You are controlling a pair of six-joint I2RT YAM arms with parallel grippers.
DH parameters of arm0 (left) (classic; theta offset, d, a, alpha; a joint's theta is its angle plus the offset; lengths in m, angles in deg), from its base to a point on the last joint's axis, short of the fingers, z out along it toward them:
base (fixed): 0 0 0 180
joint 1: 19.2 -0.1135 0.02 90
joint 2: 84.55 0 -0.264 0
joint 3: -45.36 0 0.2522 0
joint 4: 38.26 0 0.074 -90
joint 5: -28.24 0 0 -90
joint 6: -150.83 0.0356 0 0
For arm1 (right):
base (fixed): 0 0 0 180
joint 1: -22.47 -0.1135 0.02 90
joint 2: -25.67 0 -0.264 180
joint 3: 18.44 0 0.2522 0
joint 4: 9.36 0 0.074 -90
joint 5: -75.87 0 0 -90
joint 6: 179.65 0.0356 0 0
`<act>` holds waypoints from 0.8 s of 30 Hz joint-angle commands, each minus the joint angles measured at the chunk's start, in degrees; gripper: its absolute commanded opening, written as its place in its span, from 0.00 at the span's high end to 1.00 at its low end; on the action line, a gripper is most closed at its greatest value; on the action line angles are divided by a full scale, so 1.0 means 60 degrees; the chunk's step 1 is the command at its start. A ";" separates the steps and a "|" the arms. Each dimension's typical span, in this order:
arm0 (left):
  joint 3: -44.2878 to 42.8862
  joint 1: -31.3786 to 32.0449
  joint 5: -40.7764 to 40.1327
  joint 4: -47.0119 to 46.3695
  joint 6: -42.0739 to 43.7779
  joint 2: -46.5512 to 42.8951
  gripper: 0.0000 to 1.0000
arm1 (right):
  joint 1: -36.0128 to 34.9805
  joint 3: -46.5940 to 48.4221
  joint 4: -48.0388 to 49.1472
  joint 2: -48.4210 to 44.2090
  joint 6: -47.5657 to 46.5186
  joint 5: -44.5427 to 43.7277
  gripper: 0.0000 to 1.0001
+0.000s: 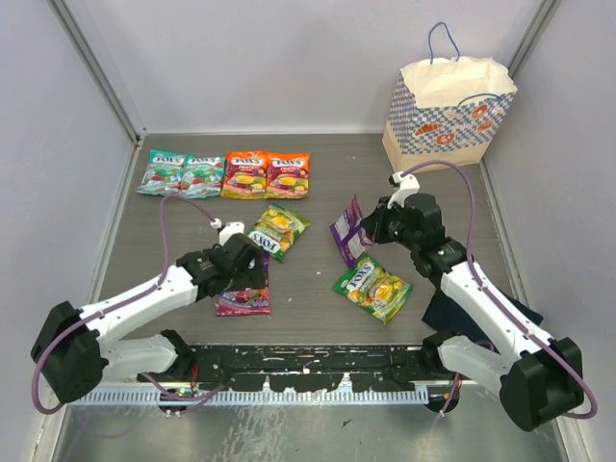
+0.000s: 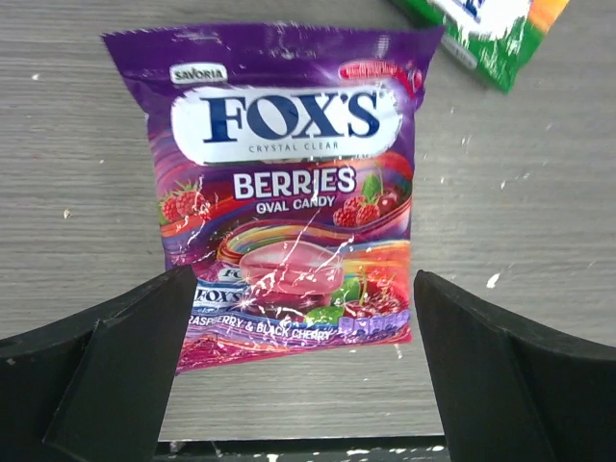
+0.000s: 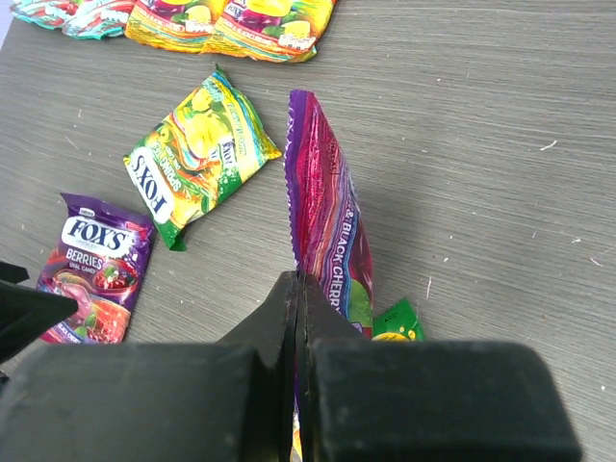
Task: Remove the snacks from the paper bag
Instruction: Move the snack to the center of the board.
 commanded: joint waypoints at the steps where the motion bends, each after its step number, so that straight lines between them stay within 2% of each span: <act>1: 0.0135 -0.0004 0.0841 -0.0593 0.1189 0.0588 0.02 | -0.0026 -0.0011 0.0852 -0.0361 0.0065 0.0239 0.99; 5: -0.0535 -0.0009 0.0434 -0.0211 0.1747 0.2008 0.02 | -0.0033 -0.0015 0.0870 -0.0389 0.0065 0.0328 0.99; 12: -0.1229 -0.0371 0.0705 -0.0433 0.2519 0.3780 0.02 | -0.0029 -0.0123 0.0904 -0.0552 0.0129 0.0503 0.99; 19: -0.0780 -0.2168 0.1990 -0.0956 0.2559 0.4164 0.02 | -0.0026 -0.0477 0.1287 -0.0781 0.0450 0.1122 0.99; 24: -0.0920 -0.3406 0.1972 -0.0793 0.2530 0.3851 0.02 | -0.0029 -0.0591 0.1560 -0.0900 0.0666 0.1645 0.99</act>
